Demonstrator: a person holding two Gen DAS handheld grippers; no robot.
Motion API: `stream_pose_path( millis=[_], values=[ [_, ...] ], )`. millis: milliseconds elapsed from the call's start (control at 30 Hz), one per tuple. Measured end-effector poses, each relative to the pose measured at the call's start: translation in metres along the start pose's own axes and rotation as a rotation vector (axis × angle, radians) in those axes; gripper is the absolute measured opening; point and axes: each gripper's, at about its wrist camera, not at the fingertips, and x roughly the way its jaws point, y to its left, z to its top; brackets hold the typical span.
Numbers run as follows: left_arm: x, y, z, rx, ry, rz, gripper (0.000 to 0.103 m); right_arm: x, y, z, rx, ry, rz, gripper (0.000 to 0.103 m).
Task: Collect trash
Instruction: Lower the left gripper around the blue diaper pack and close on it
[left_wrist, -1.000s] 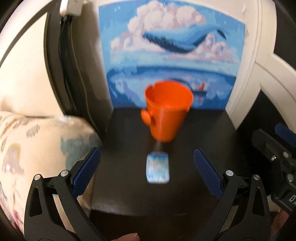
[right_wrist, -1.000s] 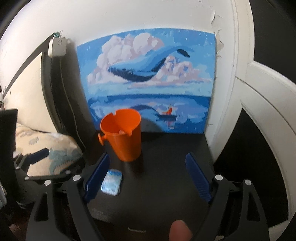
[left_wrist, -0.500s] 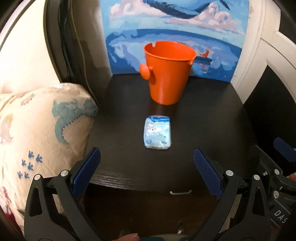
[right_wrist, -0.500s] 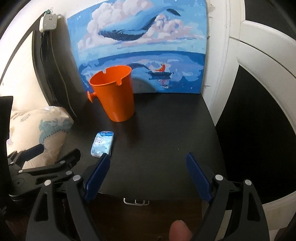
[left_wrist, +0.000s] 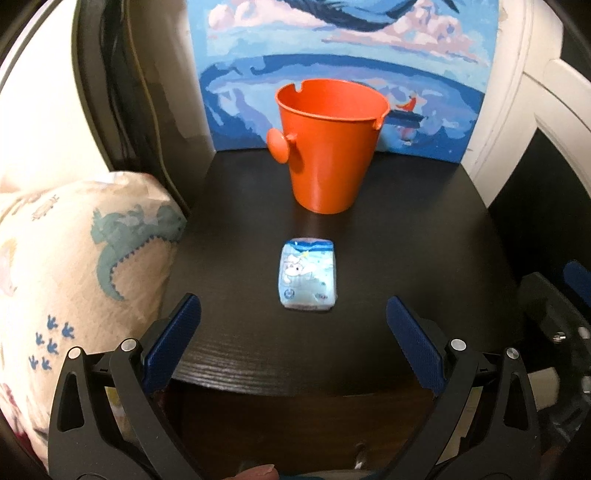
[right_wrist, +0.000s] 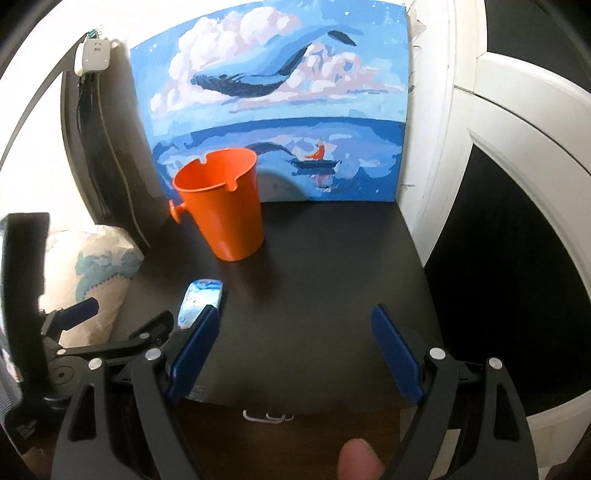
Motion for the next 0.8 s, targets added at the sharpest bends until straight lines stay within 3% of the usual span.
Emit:
stream_pose_path(
  millis=[500,800],
  values=[
    [0.046,0.001,0.018,0.001,0.025,0.04,0.099,0.038,-0.011,0.013,0.001,0.013,-0.044,0.084],
    [0.085,-0.002,0.022,-0.006,0.072,0.047,0.099,0.084,-0.007,0.015,-0.004,0.051,-0.071,0.084]
  ],
)
